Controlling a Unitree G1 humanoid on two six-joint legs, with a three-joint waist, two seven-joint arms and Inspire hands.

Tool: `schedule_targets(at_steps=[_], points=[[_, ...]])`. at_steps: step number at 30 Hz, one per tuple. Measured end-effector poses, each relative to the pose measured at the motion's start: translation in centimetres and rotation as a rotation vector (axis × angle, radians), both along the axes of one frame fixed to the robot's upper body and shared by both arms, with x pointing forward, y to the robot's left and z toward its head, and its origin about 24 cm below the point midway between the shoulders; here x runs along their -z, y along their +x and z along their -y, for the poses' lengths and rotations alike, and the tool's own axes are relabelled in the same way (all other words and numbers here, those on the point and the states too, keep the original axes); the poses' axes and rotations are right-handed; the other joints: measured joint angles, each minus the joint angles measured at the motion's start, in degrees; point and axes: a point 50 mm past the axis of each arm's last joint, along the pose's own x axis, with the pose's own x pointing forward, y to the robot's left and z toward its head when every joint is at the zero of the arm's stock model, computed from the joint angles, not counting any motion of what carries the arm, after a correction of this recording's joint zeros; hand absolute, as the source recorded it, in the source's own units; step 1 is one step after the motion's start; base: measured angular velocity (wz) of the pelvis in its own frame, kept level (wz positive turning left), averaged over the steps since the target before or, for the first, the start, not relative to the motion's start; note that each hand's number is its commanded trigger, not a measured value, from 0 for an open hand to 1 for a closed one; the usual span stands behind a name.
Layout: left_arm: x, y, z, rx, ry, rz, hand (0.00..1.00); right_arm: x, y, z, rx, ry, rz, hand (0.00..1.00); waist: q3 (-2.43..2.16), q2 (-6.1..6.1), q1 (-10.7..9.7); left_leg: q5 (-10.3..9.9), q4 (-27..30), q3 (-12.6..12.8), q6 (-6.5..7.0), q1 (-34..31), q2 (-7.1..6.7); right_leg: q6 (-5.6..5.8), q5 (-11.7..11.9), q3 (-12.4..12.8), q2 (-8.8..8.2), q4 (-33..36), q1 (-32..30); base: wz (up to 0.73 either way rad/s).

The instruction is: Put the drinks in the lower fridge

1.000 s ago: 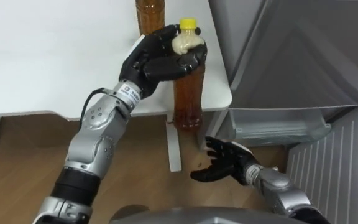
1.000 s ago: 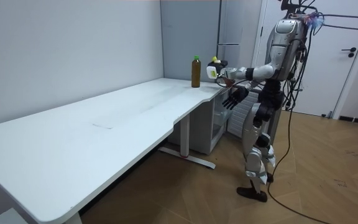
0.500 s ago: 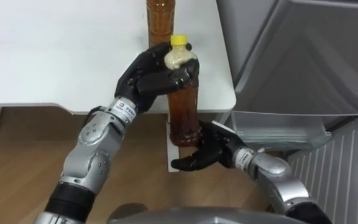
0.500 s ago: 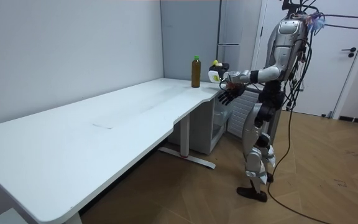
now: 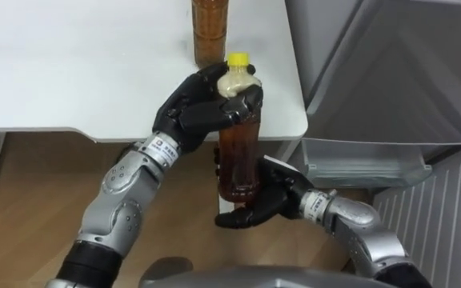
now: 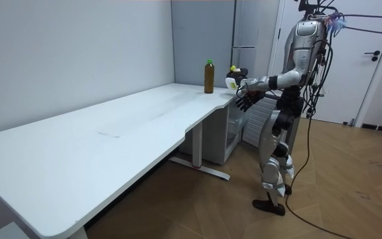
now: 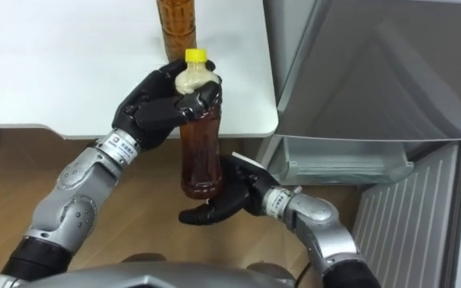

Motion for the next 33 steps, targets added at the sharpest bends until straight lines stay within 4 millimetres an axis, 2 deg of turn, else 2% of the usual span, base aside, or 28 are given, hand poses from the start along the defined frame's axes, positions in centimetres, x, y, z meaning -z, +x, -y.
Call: schedule_targets(at_steps=[8, 12, 17, 23, 27, 28, 29, 33], points=[[0.1, -0.1, -0.1, 0.025, 0.014, 0.003, 1.0, -0.4, -0.1, -0.3, -0.055, 0.066, -0.008, 0.0, 0.0, -0.02, 0.4, 0.0, -0.1, 0.1, 0.0, 0.1, 0.04, 0.01, 0.0, 0.0, -0.09, 0.2, -0.1, 0.0], [0.5, -0.4, -0.4, 0.065, 0.12, 0.011, 1.0, -1.2, 0.2, -1.0, -0.05, 0.155, 0.007, 0.0, 0.08, -0.49, 0.4, 0.0, 0.0, 0.3, 0.0, 0.1, 0.28, 0.01, 0.0, 0.1, 0.06, 0.8, -0.2, -0.01], [0.6, -0.5, -0.1, 0.1, 0.151, 0.023, 1.0, -1.1, -0.1, -1.1, -0.051, 0.188, -0.016, 0.0, 0.08, -0.78, 0.6, -0.1, 0.2, 0.3, 0.04, -0.1, 0.4, 0.0, 0.0, 0.1, 0.11, 0.9, -0.4, 0.0], [0.7, -0.7, 0.3, 0.148, 0.201, 0.043, 1.0, -1.2, -0.2, -1.0, -0.054, 0.219, -0.028, 0.0, 0.05, -0.66, 0.4, -0.2, 1.6, 0.0, -0.03, -2.0, 0.87, -0.28, 0.2, -0.9, 0.38, 1.3, -1.7, 0.02], [0.8, -0.9, 0.6, 0.184, 0.234, 0.058, 1.0, -1.2, -0.3, -0.6, -0.067, 0.218, -0.037, 0.0, 0.13, -0.02, 0.4, -0.2, 1.8, 0.0, -0.03, -2.3, 0.85, -0.28, 0.2, -0.9, 0.35, 1.9, -2.2, 0.0], [0.8, -0.9, 0.6, 0.192, 0.235, 0.059, 1.0, -1.2, -0.3, -0.5, -0.064, 0.226, -0.04, 0.44, 0.1, 0.19, 0.3, -0.2, 1.8, 0.0, -0.02, -2.4, 0.83, -0.28, 0.2, -0.9, 0.31, 1.9, -2.3, 0.0], [0.8, -1.0, 0.6, 0.195, 0.236, 0.059, 1.0, -1.2, -0.3, -0.5, -0.062, 0.231, -0.042, 1.0, 0.08, 0.27, 0.2, -0.2, 1.8, 0.0, -0.01, -2.4, 0.82, -0.28, 0.2, -0.9, 0.3, 1.9, -2.3, 0.0], [0.9, -1.1, 0.7, 0.216, 0.253, 0.068, 1.0, -1.2, -0.4, -0.4, -0.066, 0.227, -0.046, 1.0, -0.04, 0.56, 0.2, -0.2, 1.8, 0.0, -0.01, -2.6, 0.78, -0.28, 0.2, -0.9, 0.31, 2.0, -2.4, 0.0]])
